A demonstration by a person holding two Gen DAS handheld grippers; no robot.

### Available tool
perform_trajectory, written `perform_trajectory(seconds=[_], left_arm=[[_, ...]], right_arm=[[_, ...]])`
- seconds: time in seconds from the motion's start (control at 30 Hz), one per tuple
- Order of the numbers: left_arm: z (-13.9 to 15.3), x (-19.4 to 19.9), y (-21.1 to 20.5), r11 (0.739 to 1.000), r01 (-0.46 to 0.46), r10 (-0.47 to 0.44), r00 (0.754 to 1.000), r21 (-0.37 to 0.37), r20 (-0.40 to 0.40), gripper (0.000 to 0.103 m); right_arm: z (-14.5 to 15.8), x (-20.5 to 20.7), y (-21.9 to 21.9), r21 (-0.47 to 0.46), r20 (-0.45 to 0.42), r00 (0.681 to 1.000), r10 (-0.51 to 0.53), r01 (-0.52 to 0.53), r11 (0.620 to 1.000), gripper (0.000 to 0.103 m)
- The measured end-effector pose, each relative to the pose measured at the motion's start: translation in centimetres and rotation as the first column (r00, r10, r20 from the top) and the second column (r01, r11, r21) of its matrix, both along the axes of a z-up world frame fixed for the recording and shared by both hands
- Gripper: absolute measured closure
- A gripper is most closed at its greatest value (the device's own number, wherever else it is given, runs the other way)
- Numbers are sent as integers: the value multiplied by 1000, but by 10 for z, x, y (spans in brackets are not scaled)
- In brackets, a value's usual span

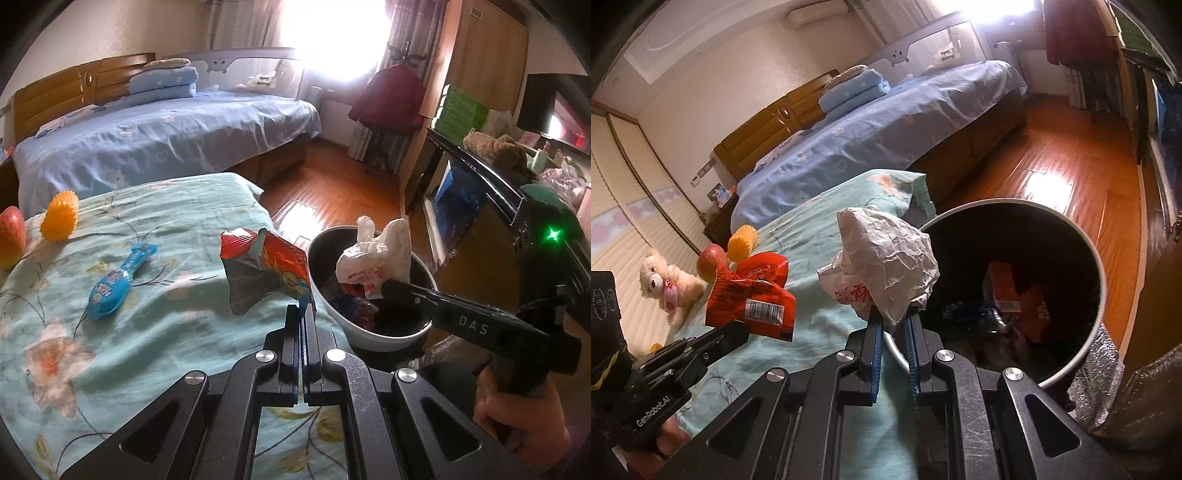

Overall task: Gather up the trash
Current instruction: 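Carry the white crumpled paper and red snack wrapper over the black trash bin, then open the right gripper over the bin while the left opens, dropping the wrapper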

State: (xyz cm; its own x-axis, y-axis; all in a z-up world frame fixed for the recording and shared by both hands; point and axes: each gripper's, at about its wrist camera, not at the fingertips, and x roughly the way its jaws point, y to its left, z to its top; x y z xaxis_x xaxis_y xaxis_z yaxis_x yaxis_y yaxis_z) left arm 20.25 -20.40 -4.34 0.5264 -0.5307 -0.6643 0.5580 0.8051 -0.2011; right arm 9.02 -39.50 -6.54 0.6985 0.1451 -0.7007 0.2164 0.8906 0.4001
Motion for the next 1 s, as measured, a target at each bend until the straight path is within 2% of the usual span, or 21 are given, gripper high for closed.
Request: perform_trajectory(seconds=[0.5,1.0], left_arm=[[-1,4,-39,997,75,-75,997,1,0,103],[-15,28,-79,994,110,-109,993,27,-46,103]], right_arm=[[-7,-5,-32,-40,-41,996,-75,73,997,91],[-19,0,-61,-66,-88,988,-127,122,990,91]])
